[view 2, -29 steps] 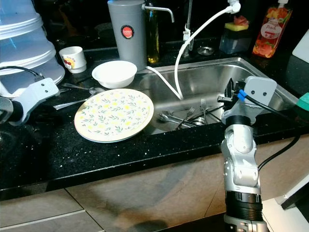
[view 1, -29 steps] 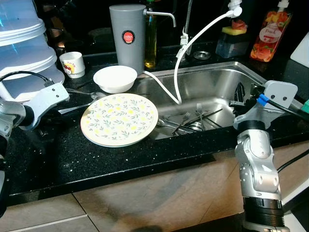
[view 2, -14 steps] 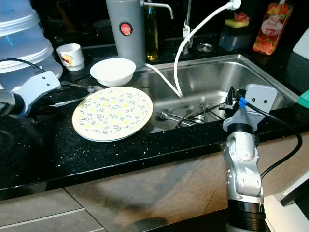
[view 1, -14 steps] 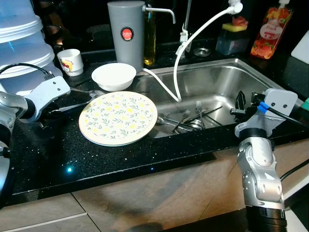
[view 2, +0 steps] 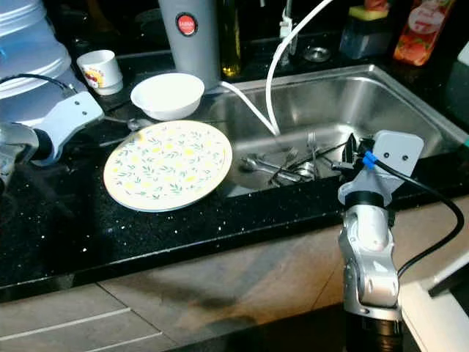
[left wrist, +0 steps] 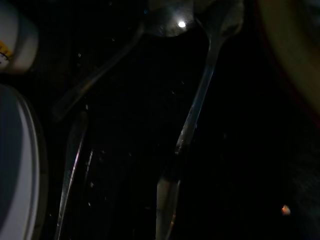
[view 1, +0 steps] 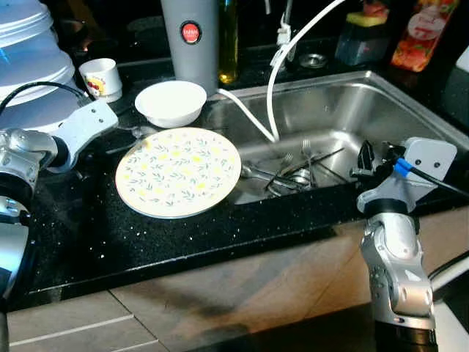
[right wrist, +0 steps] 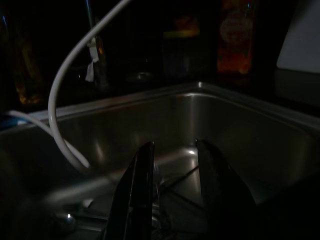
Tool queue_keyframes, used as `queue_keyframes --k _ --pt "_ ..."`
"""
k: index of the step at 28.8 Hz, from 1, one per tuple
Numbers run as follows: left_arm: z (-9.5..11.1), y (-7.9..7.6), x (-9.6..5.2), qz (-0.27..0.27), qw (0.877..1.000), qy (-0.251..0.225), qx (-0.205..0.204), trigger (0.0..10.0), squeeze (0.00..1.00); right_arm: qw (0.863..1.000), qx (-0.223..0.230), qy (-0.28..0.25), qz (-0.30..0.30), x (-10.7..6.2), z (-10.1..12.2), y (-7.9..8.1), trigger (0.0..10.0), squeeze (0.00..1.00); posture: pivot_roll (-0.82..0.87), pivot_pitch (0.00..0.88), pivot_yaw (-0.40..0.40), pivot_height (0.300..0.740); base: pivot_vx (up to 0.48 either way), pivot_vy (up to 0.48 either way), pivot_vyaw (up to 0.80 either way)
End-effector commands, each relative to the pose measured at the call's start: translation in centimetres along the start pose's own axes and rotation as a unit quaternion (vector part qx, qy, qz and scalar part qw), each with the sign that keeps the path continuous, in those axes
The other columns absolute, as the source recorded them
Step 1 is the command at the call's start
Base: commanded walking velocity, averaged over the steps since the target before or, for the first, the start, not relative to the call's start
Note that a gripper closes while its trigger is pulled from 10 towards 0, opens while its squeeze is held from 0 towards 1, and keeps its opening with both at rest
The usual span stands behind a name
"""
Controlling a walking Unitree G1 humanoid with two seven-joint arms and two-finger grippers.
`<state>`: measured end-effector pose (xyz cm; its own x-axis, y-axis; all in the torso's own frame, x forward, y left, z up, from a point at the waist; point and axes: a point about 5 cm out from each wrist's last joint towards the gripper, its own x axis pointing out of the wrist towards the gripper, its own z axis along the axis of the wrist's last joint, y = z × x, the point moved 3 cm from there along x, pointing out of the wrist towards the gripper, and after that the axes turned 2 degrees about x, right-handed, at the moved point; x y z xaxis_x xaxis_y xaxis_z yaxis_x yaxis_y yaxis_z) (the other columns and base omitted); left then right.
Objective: Kitchen organization
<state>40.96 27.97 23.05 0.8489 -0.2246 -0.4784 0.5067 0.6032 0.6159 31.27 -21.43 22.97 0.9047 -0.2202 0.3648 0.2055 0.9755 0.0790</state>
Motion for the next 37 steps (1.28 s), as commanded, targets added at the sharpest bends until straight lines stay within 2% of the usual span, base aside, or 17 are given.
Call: queue_keyframes --k 1,4,9,10,11,12,20,22,25,26,27,28,30,31,33,34,37 --pt "-0.8 -1.6 1.1 -0.014 1.000 0.019 -0.002 10.0 0.00 1.000 -0.001 0.007 -0.006 -0.5 0.0 -0.3 10.0 0.00 -0.06 0.176 0.081 0.740 0.000 0.000 0.00" --pt "0.1 -3.1 2.6 -0.014 1.000 0.007 0.009 10.0 0.00 1.000 -0.012 0.012 -0.015 -1.1 0.3 -1.0 10.0 0.00 -0.08 0.203 0.082 0.740 0.000 0.000 0.00" --pt "0.4 -4.1 3.3 -0.021 1.000 0.007 0.019 10.0 0.00 1.000 -0.017 0.013 -0.019 -1.5 0.7 -1.4 10.0 0.00 -0.09 0.222 0.079 0.740 0.000 0.000 0.00" --pt "0.2 -4.3 3.5 -0.018 0.999 0.015 0.022 3.3 0.00 1.000 -0.019 0.014 -0.019 -1.6 0.7 -1.5 10.0 0.00 -0.09 0.225 0.080 0.740 0.000 0.000 0.00" --pt "-0.1 -4.3 3.5 -0.014 0.999 0.025 0.024 2.0 0.00 0.999 -0.020 0.016 -0.019 -1.6 0.8 -1.5 10.0 0.00 -0.09 0.225 0.080 0.740 0.000 0.000 0.00" --pt "-0.4 -4.3 3.5 -0.009 0.999 0.035 0.027 0.0 0.00 0.999 -0.021 0.017 -0.020 -1.7 0.7 -1.6 10.0 0.00 -0.09 0.226 0.078 0.740 0.000 0.000 0.00" --pt "-1.1 -2.8 2.9 0.044 0.997 0.053 0.043 0.0 0.00 0.999 -0.018 0.023 -0.015 -1.1 0.5 -1.3 10.0 0.00 -0.06 0.199 0.061 0.740 0.000 0.000 0.00" --pt "-0.8 -2.4 2.8 0.056 0.997 0.044 0.036 0.0 0.00 1.000 -0.017 0.022 -0.012 -1.0 0.5 -1.1 10.0 0.00 -0.06 0.197 0.060 0.740 0.000 0.000 0.00" --pt "0.6 -0.9 2.2 0.091 0.995 0.011 0.028 0.0 0.00 1.000 -0.015 0.020 -0.008 -0.6 0.6 -0.9 10.0 0.00 -0.06 0.180 0.054 0.740 0.000 0.000 0.00" --pt "1.7 0.2 1.8 0.116 0.993 -0.011 0.025 0.0 0.00 1.000 -0.014 0.019 -0.007 -0.5 0.7 -0.8 10.0 0.00 -0.06 0.180 0.054 0.740 0.000 0.000 0.00" --pt "1.7 0.2 1.8 0.116 0.993 -0.011 0.025 0.0 0.00 1.000 -0.014 0.019 -0.007 -0.5 0.7 -0.8 10.0 0.00 -0.06 0.180 0.054 0.740 0.000 0.000 0.00" --pt "4.1 2.3 0.6 0.153 0.986 -0.064 0.001 10.0 0.00 1.000 -0.014 0.016 -0.006 -0.3 0.8 -0.8 10.0 0.00 -0.06 0.164 0.050 0.740 0.000 0.000 0.00" --pt "8.7 4.6 -1.8 0.158 0.972 -0.175 -0.013 10.0 0.00 1.000 -0.013 0.013 -0.005 0.0 0.9 -0.8 10.0 0.00 -0.05 0.149 0.045 0.740 0.000 0.000 0.00" --pt "11.2 4.7 -3.0 0.128 0.963 -0.236 0.012 10.0 0.00 1.000 -0.012 0.011 -0.003 0.3 0.9 -0.7 10.0 0.00 -0.05 0.141 0.042 0.740 0.000 0.000 0.00" --pt "11.2 4.7 -3.0 0.128 0.963 -0.236 0.012 10.0 0.00 1.000 -0.012 0.011 -0.003 0.3 0.9 -0.7 10.0 0.00 -0.05 0.141 0.042 0.740 0.000 0.000 0.00" --pt "12.3 4.2 -3.5 0.102 0.958 -0.266 0.031 10.0 0.00 1.000 -0.011 0.009 0.000 0.4 1.0 -0.5 10.0 0.00 -0.05 0.132 0.038 0.740 0.000 0.000 0.00" --pt "13.4 3.8 -4.0 0.083 0.951 -0.294 0.046 10.0 0.00 1.000 -0.011 0.008 0.002 0.6 1.0 -0.4 10.0 0.00 -0.05 0.120 0.038 0.740 0.000 0.000 0.00"
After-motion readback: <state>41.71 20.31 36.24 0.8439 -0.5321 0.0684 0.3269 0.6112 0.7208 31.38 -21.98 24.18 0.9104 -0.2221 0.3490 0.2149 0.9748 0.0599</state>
